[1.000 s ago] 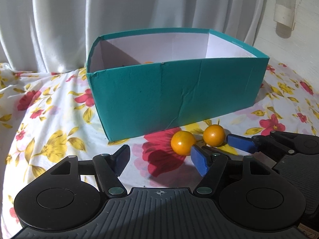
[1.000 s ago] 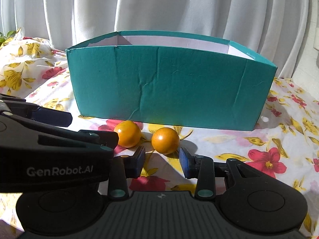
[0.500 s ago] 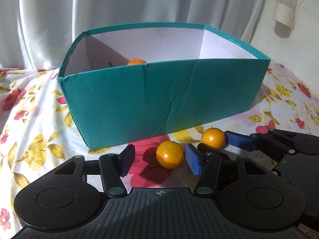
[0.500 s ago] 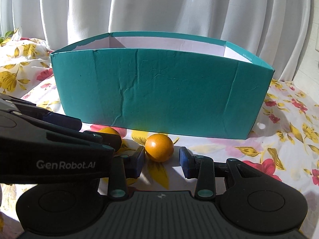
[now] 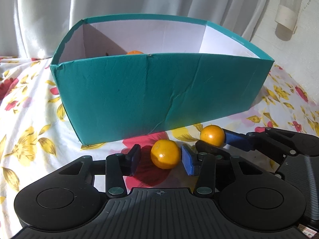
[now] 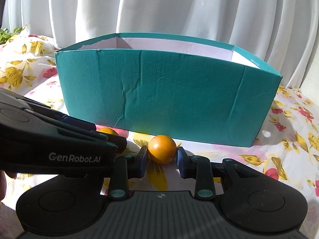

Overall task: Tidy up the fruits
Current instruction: 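Grasp a small orange fruit with each tool, then carry both small orange fruits into the teal box and open both tools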

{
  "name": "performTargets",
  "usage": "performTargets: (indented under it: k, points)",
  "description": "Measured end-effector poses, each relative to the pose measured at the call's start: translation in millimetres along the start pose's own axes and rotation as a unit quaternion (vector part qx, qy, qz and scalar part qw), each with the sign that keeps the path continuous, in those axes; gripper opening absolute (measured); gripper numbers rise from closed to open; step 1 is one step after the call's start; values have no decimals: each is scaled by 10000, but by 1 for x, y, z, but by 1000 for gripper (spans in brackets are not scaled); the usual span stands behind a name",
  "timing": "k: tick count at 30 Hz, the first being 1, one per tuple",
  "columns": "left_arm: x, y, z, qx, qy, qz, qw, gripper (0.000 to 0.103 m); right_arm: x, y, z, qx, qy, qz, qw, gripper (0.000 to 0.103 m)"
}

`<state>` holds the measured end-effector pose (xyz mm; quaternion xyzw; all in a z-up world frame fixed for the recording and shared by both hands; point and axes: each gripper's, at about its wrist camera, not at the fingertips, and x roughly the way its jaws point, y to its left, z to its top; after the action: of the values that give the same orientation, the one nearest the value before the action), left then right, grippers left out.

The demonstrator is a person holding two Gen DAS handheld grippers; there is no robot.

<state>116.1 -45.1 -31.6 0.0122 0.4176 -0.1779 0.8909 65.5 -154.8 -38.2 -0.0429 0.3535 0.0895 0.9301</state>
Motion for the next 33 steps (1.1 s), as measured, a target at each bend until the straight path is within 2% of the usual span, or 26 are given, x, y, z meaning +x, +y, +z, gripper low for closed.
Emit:
performTargets:
  k: [6, 10, 14, 20, 23, 26, 29, 33]
  points:
    - [1, -2, -2, 201, -15, -29, 9998, 36, -5, 1, -2, -48, -29, 72, 10000, 30]
    - [-1, 4, -1, 59, 36, -71, 10000, 36, -7, 3, -3, -7, -24, 49, 10000, 30]
    - [-7, 11, -2, -95, 61, 60, 9999, 35, -11, 1, -6, 87, 2, -62, 9999, 30]
    - [-39, 8, 1, -140, -121, 256, 9995, 36, -30, -2, -2, 265, -10, -194, 9995, 30]
    - [-64, 5, 16, -114, -435, 367, 9983, 36, -49, -3, 13, 299, -185, -172, 9992, 30]
    - [-83, 0, 38, -24, -711, 678, 9952, 36, -70, -4, 36, 280, -505, -98, 9983, 30]
    - [-95, -2, 63, -58, -821, 956, 9920, 36, -87, -6, 62, 197, -774, -90, 9968, 30]
    - [-106, -1, 99, -301, -883, 992, 9907, 36, -96, -15, 95, 221, -924, -148, 9954, 30]
